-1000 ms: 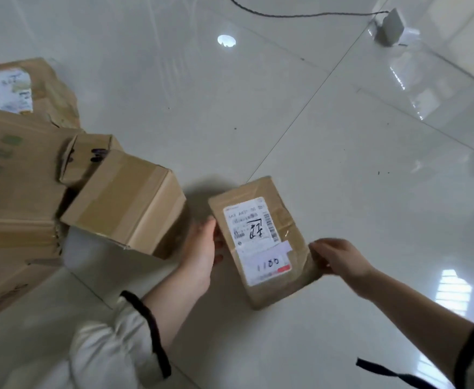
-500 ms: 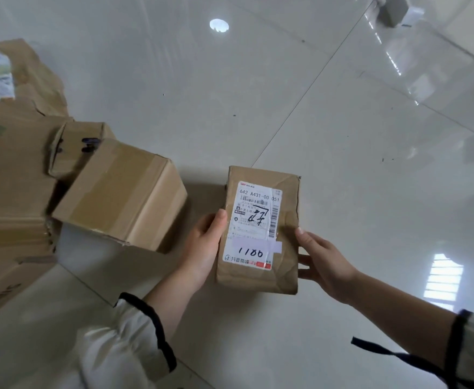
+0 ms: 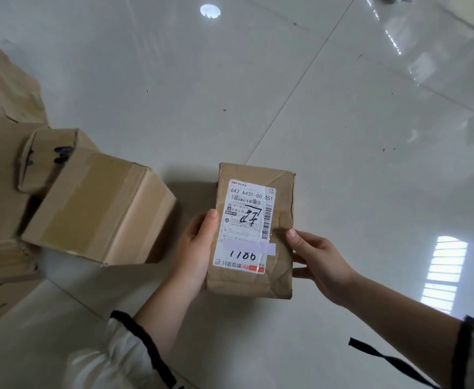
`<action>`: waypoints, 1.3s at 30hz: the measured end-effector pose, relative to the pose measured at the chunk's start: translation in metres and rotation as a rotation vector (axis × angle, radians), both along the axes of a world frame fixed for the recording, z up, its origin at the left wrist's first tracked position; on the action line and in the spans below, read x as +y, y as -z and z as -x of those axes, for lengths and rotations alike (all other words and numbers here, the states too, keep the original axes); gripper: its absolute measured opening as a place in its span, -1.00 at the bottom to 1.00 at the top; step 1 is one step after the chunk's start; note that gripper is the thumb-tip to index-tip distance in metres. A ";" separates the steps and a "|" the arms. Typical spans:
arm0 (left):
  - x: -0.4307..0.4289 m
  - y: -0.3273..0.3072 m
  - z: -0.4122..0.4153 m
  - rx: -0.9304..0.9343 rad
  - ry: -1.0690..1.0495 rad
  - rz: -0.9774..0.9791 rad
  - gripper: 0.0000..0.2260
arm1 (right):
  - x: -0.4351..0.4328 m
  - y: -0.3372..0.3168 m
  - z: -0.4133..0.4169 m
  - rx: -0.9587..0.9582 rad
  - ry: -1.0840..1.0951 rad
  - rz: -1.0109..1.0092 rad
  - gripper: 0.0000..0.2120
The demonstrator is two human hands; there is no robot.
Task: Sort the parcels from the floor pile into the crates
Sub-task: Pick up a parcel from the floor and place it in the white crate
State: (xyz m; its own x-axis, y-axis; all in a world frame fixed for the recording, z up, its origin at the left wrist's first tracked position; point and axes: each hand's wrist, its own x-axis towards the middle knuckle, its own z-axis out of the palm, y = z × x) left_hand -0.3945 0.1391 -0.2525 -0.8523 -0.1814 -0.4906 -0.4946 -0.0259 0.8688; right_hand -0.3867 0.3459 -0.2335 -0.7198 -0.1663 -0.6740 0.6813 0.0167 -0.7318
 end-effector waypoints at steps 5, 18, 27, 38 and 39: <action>0.011 -0.053 0.009 0.058 -0.005 -0.008 -0.76 | 0.002 -0.047 -0.003 0.017 0.061 -0.064 -0.59; 0.065 -0.467 0.018 0.016 0.141 -0.027 -0.71 | 0.051 -0.477 0.003 0.041 0.101 -0.267 -0.60; 0.097 -0.774 0.023 0.172 0.284 0.064 -0.71 | 0.071 -0.781 -0.026 0.137 0.298 -0.213 -0.66; 0.091 -0.871 -0.031 0.304 0.447 0.067 -0.70 | 0.052 -0.873 -0.106 0.245 0.539 -0.186 -0.68; 0.094 -0.876 -0.036 0.308 0.479 0.063 -0.69 | 0.054 -0.878 -0.115 0.249 0.568 -0.194 -0.68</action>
State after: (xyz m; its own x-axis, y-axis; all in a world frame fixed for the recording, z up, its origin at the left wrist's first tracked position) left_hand -0.3587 0.2330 0.6237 -0.9486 0.2392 -0.2074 -0.1622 0.1954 0.9672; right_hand -0.2718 0.4000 0.6445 -0.7986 0.3938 -0.4551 0.4333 -0.1485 -0.8889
